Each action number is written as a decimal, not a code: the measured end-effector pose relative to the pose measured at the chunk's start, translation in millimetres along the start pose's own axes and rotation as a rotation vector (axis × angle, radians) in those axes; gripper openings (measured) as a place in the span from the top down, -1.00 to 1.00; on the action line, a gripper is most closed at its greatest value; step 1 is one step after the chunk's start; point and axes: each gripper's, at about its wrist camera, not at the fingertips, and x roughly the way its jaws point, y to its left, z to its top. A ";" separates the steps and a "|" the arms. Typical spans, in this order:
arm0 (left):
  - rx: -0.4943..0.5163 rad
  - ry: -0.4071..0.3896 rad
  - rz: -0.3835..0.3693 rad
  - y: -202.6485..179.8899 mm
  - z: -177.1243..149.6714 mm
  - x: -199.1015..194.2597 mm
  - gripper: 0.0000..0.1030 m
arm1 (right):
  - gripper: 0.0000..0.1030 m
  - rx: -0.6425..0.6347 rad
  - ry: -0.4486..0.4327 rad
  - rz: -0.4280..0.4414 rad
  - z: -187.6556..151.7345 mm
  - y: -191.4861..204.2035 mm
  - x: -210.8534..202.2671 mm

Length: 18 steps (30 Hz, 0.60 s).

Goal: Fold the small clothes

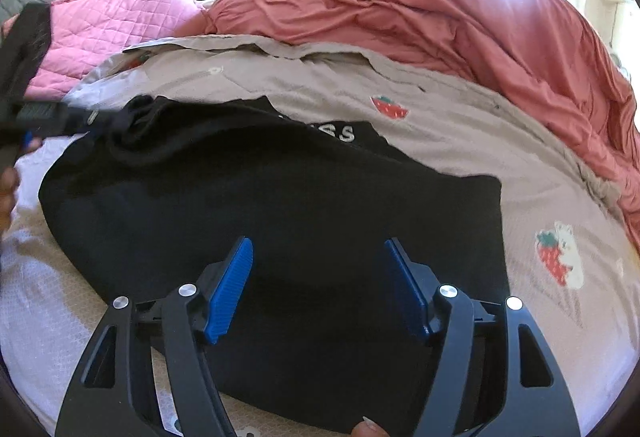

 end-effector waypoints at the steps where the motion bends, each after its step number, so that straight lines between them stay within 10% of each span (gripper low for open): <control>1: -0.042 -0.020 0.007 7.6 7.2 3.3 0.57 | -0.29 0.012 0.003 -0.004 -0.6 -1.6 1.9; 5: -0.170 -0.091 -0.008 45.0 13.0 2.3 -0.29 | -0.29 0.060 0.018 0.008 -2.2 -11.5 4.3; 11: -0.118 -0.158 0.082 58.8 15.6 -23.7 -0.37 | -0.29 0.225 -0.070 -0.045 11.0 -56.7 -12.2; 18: -0.102 -0.130 0.071 58.9 13.5 -10.6 -0.37 | -0.29 0.476 0.030 -0.101 22.7 -127.8 22.5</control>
